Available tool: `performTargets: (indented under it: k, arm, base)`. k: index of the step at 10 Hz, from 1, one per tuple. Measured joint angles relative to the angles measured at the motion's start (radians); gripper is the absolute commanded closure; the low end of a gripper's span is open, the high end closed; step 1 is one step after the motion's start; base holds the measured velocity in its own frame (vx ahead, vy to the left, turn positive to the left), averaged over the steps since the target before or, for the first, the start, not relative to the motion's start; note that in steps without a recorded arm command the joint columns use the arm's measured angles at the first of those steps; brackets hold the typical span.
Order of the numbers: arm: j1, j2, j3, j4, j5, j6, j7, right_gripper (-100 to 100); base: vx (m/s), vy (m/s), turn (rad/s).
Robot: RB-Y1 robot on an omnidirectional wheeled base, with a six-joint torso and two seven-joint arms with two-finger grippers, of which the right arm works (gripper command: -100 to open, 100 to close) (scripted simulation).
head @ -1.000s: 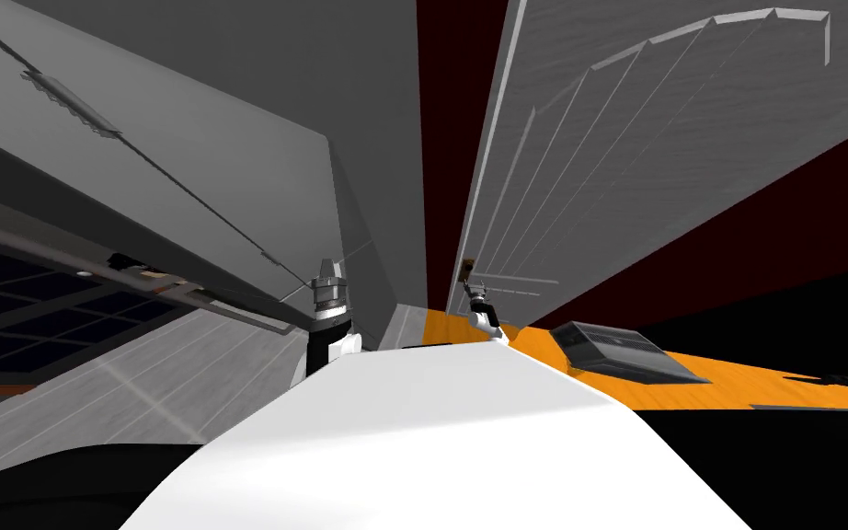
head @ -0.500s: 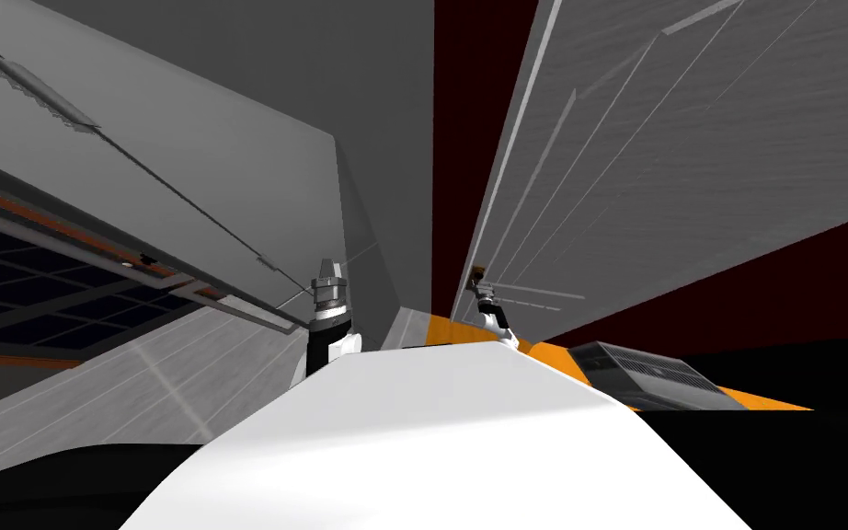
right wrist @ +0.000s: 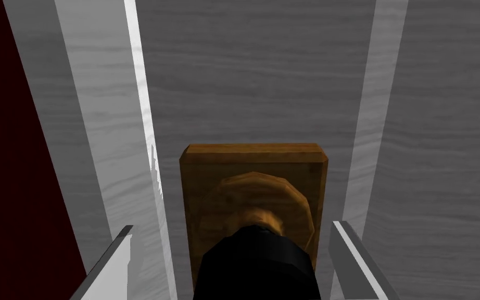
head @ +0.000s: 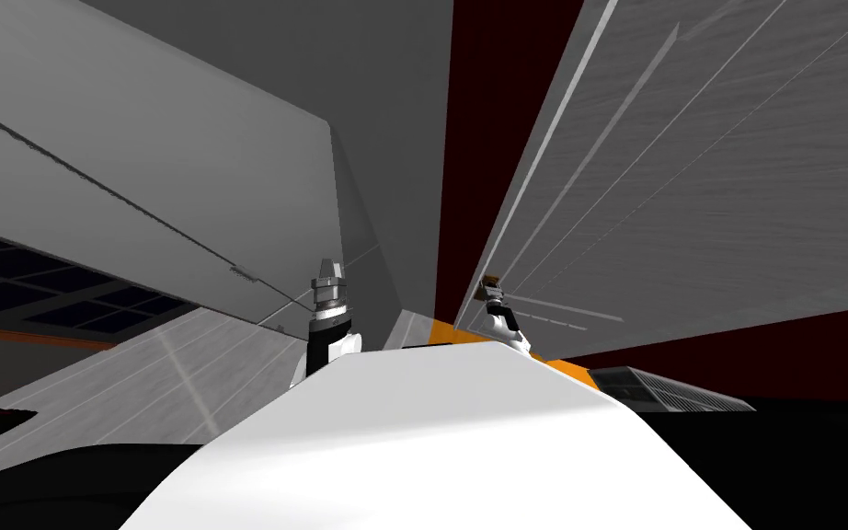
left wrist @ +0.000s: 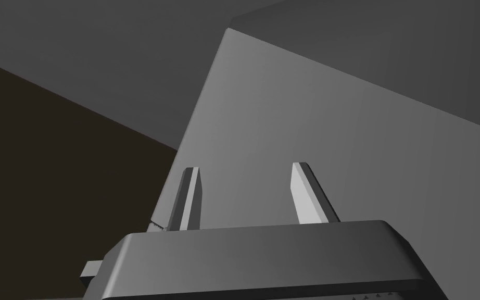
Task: Pull the door open
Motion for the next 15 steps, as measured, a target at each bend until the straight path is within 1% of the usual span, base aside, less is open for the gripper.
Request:
performTargets:
  k: [6, 9, 13, 15]
  arm:
    - [-0.001, -0.001, -0.002, 0.002, 0.001, 0.001, 0.004, 100]
    - [0.005, -0.021, 0.014, -0.004, 0.002, -0.008, -0.017, 100]
    - [0.038, -0.052, 0.053, -0.027, 0.006, -0.008, -0.059, 100]
    - [0.054, -0.073, 0.078, -0.04, 0.008, -0.014, -0.086, 100]
  base:
    - [-0.025, -0.005, 0.015]
    - [-0.18, -0.035, 0.109]
    - [-0.229, -0.044, 0.144]
    - [-0.25, -0.022, 0.116]
